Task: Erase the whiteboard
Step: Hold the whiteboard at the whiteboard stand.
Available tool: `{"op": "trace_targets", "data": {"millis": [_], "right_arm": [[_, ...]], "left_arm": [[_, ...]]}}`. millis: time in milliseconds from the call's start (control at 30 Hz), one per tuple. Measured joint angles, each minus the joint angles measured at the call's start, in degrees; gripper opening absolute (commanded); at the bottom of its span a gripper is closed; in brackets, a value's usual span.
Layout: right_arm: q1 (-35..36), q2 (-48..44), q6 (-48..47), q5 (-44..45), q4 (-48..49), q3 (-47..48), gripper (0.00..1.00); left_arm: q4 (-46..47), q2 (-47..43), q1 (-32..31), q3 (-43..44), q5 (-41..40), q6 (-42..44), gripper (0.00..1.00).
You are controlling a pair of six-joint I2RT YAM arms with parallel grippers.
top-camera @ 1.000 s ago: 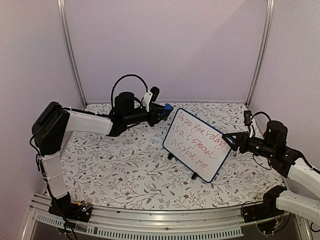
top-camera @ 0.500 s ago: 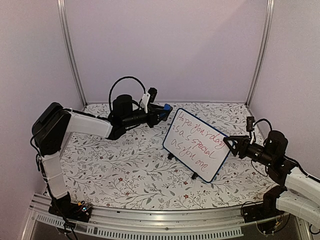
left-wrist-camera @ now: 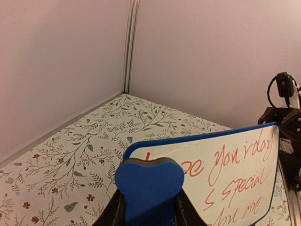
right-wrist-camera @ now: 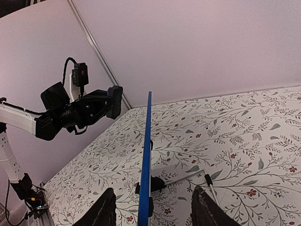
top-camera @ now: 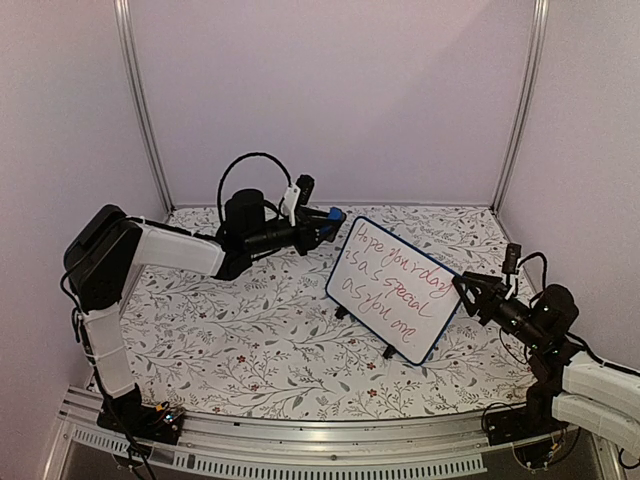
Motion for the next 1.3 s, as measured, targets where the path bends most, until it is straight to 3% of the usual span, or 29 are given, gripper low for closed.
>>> {"op": "trace_targets", "data": {"millis": [333, 700, 833, 1200, 1300], "right_arm": [[0.0, 4.6, 1.6, 0.6, 7.5, -0.3, 0.48], [0.0, 5.9, 2.9, 0.4, 9.9, -0.2, 0.37], [0.0, 8.6, 3.4, -0.1, 11.1, -0.2, 0.29], [0.0, 11.3, 4.3, -1.6, 14.5, -0.2, 0.28], [0.0, 11.8, 4.5, -2.0, 15.4, -0.2, 0.21]], "left_arm": [[-0.1, 0.0, 0.0, 0.0, 0.2, 0.0, 0.05], [-0.2, 0.8, 0.0, 0.0, 0.2, 0.1, 0.05], [-0.2, 1.0, 0.0, 0.0, 0.2, 0.1, 0.05], [-0.2, 1.1, -0.1, 0.0, 0.2, 0.1, 0.05], [-0.2, 1.3, -0.1, 0.0, 0.2, 0.1, 0.05]]}}
